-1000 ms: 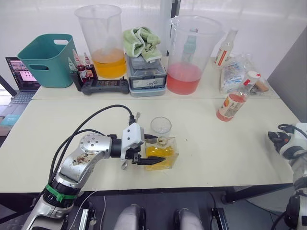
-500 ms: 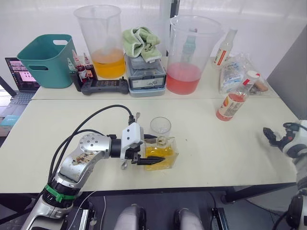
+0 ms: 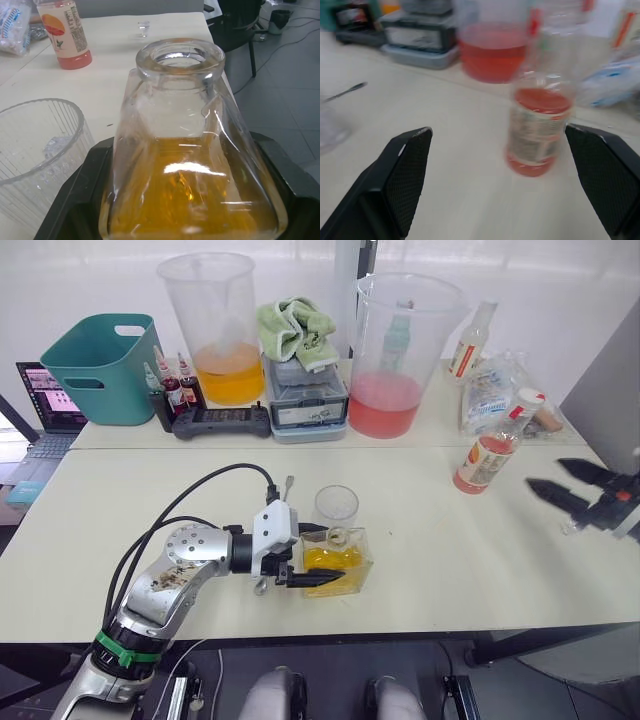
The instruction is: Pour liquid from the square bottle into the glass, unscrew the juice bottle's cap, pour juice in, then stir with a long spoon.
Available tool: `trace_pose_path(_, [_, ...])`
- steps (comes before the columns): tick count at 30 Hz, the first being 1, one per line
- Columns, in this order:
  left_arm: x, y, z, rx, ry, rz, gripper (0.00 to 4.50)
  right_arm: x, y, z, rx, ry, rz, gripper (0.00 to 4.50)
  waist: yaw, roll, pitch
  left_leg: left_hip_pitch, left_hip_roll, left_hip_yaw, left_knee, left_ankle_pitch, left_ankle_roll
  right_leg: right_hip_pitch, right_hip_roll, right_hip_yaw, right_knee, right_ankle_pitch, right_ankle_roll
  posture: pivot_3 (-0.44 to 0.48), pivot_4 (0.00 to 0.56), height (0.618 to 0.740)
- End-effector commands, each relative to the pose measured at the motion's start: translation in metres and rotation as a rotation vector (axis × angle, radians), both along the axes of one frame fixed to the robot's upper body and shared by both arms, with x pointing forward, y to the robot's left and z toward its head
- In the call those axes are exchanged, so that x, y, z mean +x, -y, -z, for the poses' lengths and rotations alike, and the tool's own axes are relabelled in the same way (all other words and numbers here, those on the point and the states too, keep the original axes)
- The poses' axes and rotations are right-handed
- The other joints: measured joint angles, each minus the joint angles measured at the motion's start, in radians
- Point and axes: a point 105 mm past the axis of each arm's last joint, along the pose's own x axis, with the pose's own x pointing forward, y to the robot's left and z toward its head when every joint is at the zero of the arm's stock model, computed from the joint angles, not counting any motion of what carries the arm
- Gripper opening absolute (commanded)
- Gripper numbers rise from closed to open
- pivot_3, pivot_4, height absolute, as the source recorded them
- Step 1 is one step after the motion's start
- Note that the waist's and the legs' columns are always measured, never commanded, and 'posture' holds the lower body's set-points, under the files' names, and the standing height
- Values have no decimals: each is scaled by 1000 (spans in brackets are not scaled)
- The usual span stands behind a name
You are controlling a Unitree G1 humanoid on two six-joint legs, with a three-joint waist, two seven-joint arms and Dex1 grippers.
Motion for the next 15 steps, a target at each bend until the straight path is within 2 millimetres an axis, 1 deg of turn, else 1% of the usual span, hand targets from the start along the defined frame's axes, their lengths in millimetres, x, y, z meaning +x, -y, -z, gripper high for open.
trace_pose_path(1, [-9,3,5,-10,-42,35,2793,-11,-40,-21,-28,34,-167,4471,-1,0,0,0,0,0,0,0,0,0,0,0,0,0,0,0,150,739])
trace_pose_path(3, [-13,2,0,-14,-37,37,2793,-16,-65,-26,-15,28,-278,4471,-2,0,0,0,0,0,0,-1,2,0,0,0,-1,0,0,0,150,739])
trace_pose_path(5, [-15,0,-4,-19,-35,30,2793,-20,-78,-30,-13,21,-338,4471,-2,0,0,0,0,0,0,-3,4,-1,0,0,-1,0,0,0,150,739])
trace_pose_path(9, [-19,-6,-10,-31,-47,-24,2793,-23,-88,-34,-28,14,-418,4471,-1,0,0,-1,0,0,0,-1,1,-1,0,0,-1,0,0,0,150,739])
trace_pose_path(15, [-34,-22,-21,-35,-55,-76,2793,-25,-97,-38,-43,-5,-535,4471,-9,0,0,-2,0,0,-1,0,0,-2,0,0,-2,0,0,0,150,739])
